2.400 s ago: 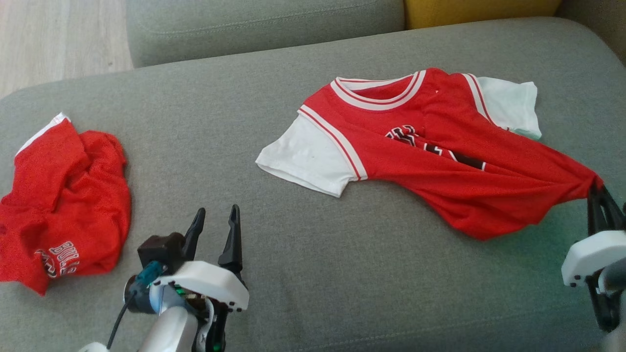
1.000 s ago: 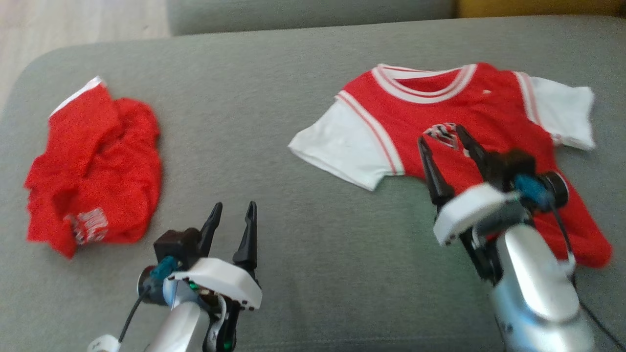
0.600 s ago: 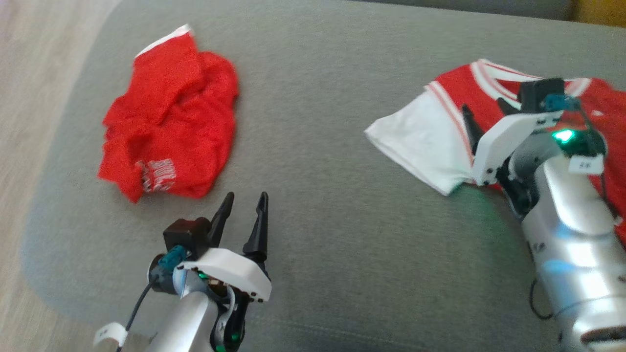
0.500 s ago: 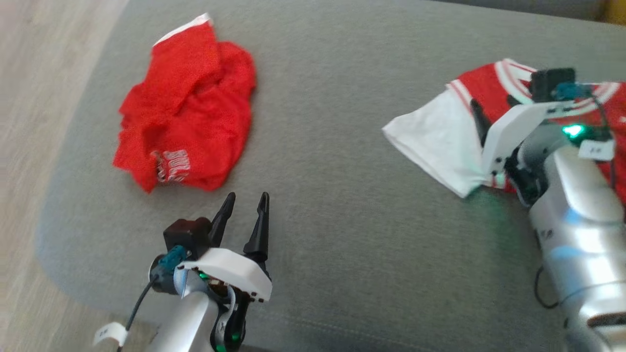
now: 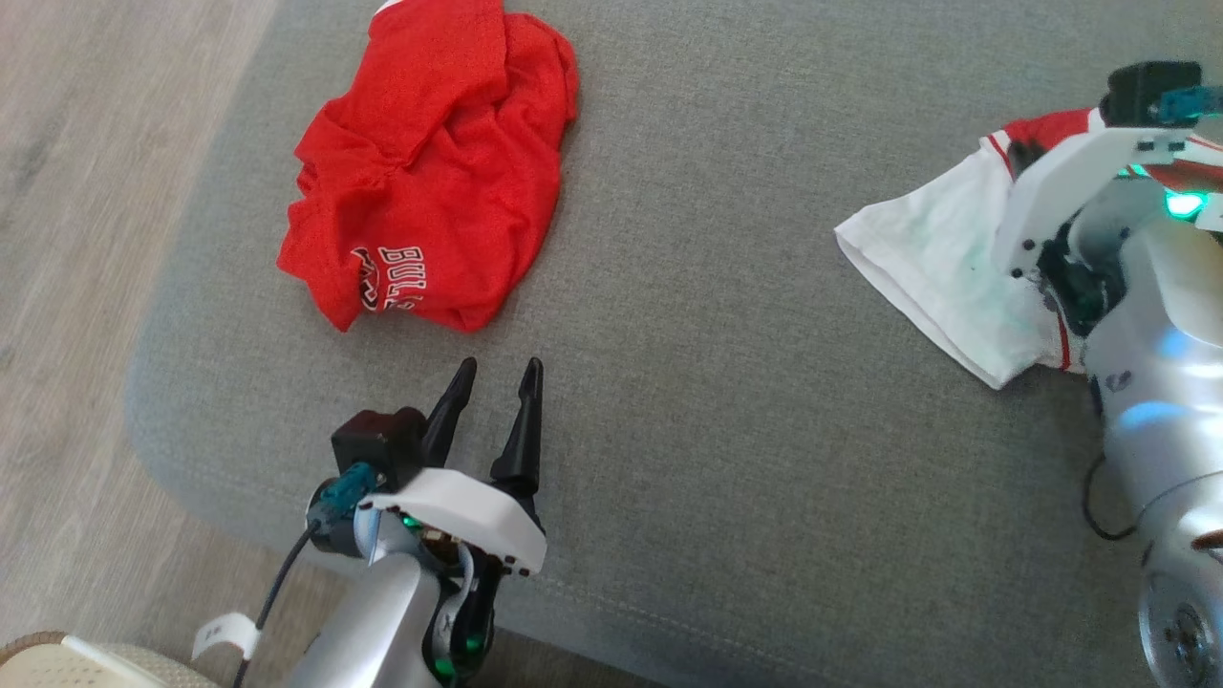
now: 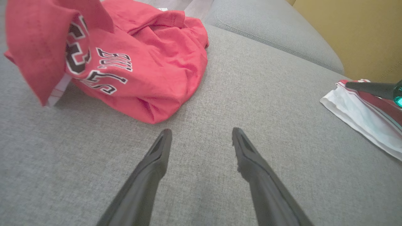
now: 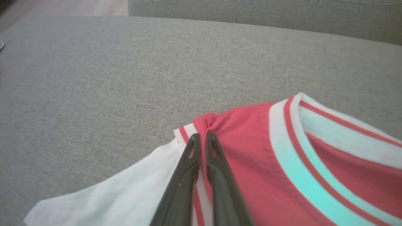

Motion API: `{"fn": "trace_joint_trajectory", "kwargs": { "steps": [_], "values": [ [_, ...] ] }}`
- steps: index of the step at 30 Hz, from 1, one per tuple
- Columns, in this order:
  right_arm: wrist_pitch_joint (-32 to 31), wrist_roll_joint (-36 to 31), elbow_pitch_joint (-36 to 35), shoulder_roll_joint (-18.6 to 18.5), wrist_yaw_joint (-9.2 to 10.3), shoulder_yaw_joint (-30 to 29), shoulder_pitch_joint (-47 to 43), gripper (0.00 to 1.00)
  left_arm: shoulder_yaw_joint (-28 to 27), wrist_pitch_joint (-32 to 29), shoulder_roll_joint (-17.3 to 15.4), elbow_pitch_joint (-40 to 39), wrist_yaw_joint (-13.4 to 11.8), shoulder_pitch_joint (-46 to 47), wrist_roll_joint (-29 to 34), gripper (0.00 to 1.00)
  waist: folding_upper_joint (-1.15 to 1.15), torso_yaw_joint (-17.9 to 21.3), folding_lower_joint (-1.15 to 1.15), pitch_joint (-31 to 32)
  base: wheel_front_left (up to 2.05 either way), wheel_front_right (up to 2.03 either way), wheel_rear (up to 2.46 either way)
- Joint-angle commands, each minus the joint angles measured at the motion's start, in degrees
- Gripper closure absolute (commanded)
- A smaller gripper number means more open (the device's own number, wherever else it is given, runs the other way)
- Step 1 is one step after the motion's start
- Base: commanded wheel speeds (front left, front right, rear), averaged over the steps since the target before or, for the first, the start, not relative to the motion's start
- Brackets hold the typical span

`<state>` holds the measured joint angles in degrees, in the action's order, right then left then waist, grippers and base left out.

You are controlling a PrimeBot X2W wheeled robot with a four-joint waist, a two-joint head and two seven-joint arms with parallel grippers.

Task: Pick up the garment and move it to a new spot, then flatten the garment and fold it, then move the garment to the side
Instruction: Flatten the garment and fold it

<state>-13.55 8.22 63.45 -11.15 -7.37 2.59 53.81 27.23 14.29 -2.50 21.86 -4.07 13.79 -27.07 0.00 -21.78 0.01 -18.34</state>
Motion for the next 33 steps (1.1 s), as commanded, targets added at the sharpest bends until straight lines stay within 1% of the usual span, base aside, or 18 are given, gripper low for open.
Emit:
{"fn": "trace_joint_trajectory", "kwargs": {
  "steps": [1,4,8,11,12,13,17,21,22,29,33],
  "values": [
    [1.38,0.65,-1.55,2.05,-0.12,1.87,2.06,1.0,-1.4,0.71,-0.38,-1.76,-0.26,2.21,-0.38,0.0,0.0,0.06,-0.01,0.04,0.0,0.0,0.0],
    [4.34,2.55,-2.07,3.46,-0.12,5.04,3.39,1.0,-1.24,0.71,-0.38,-1.7,-0.32,2.42,-0.52,0.0,0.0,0.1,-0.01,0.21,0.0,0.0,0.0],
    [7.38,6.3,-3.61,4.87,-0.12,11.5,4.87,1.0,-1.09,0.71,-0.38,-1.8,-0.36,2.53,-0.72,0.0,0.0,0.12,-0.01,0.31,0.0,0.0,0.0],
    [8.9,8.62,-4.47,4.43,-0.12,17.09,5.49,1.0,-1.1,0.71,-0.38,-1.73,-0.45,2.54,-0.74,0.0,0.0,0.32,-0.01,0.42,0.0,0.0,0.0],
    [9.39,8.64,-4.4,3.82,-0.12,18.98,5.66,0.75,-1.17,0.71,-0.38,-1.69,-0.51,2.52,-0.72,0.0,0.0,0.45,-0.01,0.47,0.0,0.0,0.0],
    [9.81,8.68,-4.09,3.23,-0.12,20.62,5.7,0.0,-1.25,0.71,-0.38,-1.65,-0.58,2.5,-0.69,0.0,0.0,0.63,-0.01,0.54,0.0,0.0,0.0],
    [11.54,9.79,-2.19,1.56,-0.12,24.53,5.31,0.0,-1.82,0.71,-0.38,-1.48,-0.64,2.31,-0.34,0.0,0.0,1.94,-0.01,1.12,0.0,0.0,0.0],
    [14.33,10.37,-0.22,0.32,-0.12,25.28,4.29,0.0,-2.7,0.71,-0.38,-1.37,-0.67,2.01,0.36,0.0,0.0,4.42,-0.01,2.54,0.0,0.0,0.0],
    [14.33,10.37,-0.22,0.32,-0.12,25.28,4.29,0.0,-2.7,0.71,-0.38,-1.37,-0.67,2.01,0.36,0.0,0.0,4.42,-0.01,2.54,0.0,0.0,0.0],
    [22.98,10.79,1.09,0.05,-0.12,21.75,-0.63,0.0,-4.68,0.71,-0.38,-1.25,-0.65,0.43,1.81,0.0,0.0,11.19,-0.01,6.71,0.0,0.0,0.0],
    [26.46,11.33,-0.4,0.6,-0.12,18.72,-5.72,0.0,-5.8,0.71,-0.38,-1.46,-0.8,-0.72,2.33,0.0,0.0,15.5,-0.01,9.01,0.0,0.0,0.0]
  ]
}}
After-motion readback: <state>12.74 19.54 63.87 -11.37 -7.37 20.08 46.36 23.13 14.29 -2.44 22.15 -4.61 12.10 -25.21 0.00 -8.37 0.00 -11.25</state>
